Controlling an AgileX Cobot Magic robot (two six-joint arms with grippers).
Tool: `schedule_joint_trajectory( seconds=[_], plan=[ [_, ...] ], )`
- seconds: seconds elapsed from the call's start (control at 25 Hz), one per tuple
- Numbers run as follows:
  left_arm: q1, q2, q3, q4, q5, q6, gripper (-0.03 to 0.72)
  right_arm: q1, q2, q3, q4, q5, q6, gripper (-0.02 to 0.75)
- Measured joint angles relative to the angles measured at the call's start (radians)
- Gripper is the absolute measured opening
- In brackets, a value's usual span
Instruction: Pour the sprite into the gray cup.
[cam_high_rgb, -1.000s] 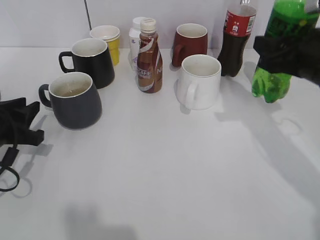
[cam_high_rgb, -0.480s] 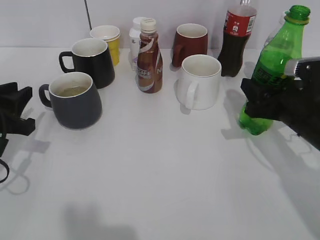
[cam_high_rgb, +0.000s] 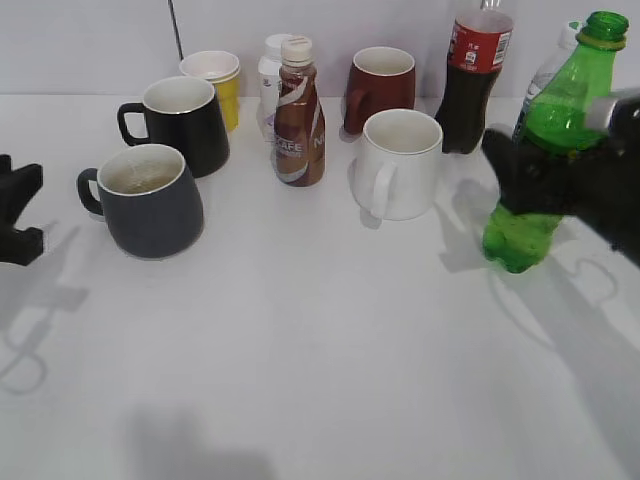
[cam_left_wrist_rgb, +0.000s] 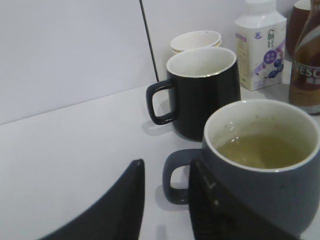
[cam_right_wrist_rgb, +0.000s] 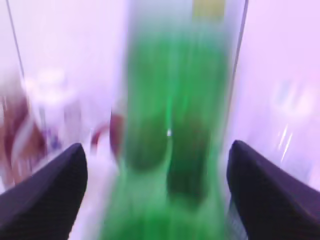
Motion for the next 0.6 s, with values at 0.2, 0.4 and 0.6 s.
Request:
schedule_joint_trajectory(
  seconds=[0.2, 0.4, 0.6],
  plan=[
    [0.000, -0.275, 0.000, -0.022, 0.277, 0.000, 0.254, 0.000, -0.238, -0.110, -0.007, 0.291, 0.021, 0.664],
    [0.000, -0.654, -0.101, -0.048, 0.742, 0.000, 0.312, 0.014, -0.553, -0.231, -0.121, 0.728, 0.143, 0.662],
    [0.001, -0.897, -0.295, -0.022, 1.224, -0.001, 0.323, 0.088, -0.857, -0.252, -0.149, 1.122, 0.176, 0.654]
  ],
)
